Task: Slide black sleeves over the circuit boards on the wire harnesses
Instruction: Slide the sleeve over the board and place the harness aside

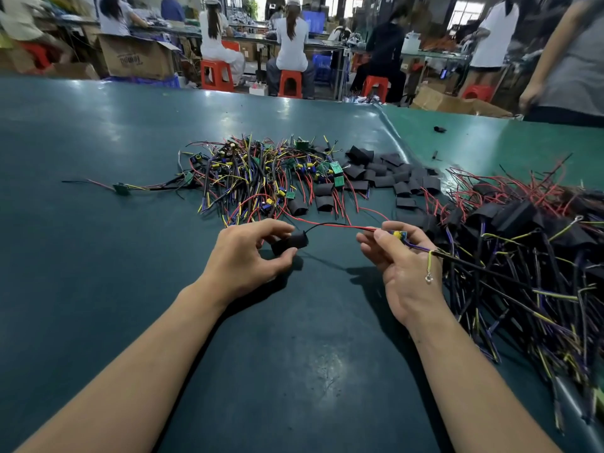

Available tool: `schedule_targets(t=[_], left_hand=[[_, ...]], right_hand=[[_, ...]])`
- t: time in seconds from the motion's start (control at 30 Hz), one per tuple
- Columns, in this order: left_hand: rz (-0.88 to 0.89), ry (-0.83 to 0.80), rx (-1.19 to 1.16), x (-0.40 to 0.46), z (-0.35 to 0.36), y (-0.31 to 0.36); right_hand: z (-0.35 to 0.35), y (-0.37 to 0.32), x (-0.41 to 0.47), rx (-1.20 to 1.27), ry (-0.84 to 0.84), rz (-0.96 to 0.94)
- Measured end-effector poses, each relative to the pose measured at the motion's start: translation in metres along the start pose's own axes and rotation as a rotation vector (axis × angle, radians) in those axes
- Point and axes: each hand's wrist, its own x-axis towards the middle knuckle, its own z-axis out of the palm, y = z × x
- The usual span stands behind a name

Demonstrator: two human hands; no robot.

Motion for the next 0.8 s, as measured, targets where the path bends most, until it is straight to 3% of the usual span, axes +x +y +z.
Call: schedule_targets(t=[0.53, 0.8], left_hand=[[-0.045, 0.052, -0.017, 0.0002, 0.0011, -0.0032], [-0.013, 0.089, -0.042, 0.0003, 0.0003, -0.0010]], right_hand=[[-0.0011, -0.0056, 0.0018, 0.078, 0.022, -0.052], [0.0019, -0.0037, -0.0001, -0.022, 0.011, -0.081]])
